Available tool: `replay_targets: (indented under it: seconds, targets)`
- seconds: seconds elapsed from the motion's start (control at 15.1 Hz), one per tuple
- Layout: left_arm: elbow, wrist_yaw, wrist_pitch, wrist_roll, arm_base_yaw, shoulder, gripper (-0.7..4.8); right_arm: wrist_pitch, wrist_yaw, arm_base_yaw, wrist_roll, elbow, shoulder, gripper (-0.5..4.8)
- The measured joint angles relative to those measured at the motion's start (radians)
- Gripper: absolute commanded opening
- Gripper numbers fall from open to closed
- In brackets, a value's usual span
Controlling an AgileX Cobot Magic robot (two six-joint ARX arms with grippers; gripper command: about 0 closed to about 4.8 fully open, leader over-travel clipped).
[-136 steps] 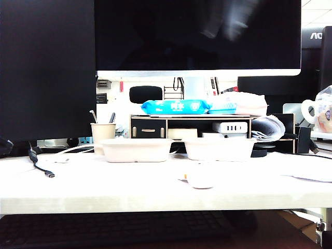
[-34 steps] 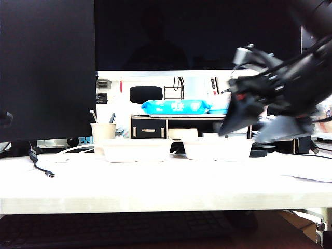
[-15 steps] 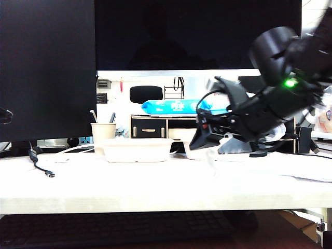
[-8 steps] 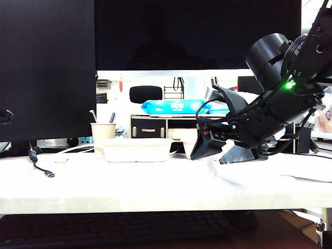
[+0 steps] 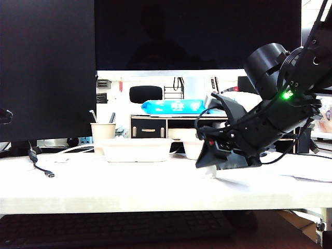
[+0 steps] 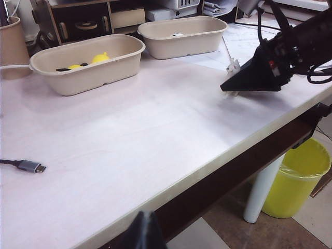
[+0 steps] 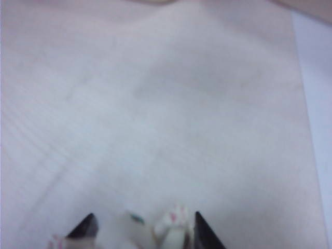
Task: Put the dolls with similar colors into the same paper box, while dolls with different colors go into separate paper boxes.
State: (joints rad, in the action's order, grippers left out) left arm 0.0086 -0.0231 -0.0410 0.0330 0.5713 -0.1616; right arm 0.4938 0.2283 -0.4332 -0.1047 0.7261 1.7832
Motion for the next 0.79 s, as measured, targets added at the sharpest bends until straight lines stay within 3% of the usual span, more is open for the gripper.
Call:
replay_targets:
  seconds: [0.2, 0.79]
  targets:
    - [0.000, 0.000, 0.000, 0.000, 0.000, 0.000, -0.05, 0.033, 0.000, 0.000, -0.004, 0.000, 0.000, 1.44]
    - [0.000, 0.000, 0.000, 0.000, 0.000, 0.000, -0.05, 0.156, -0.027, 0.001, -0.072, 0.007, 0.000, 0.93]
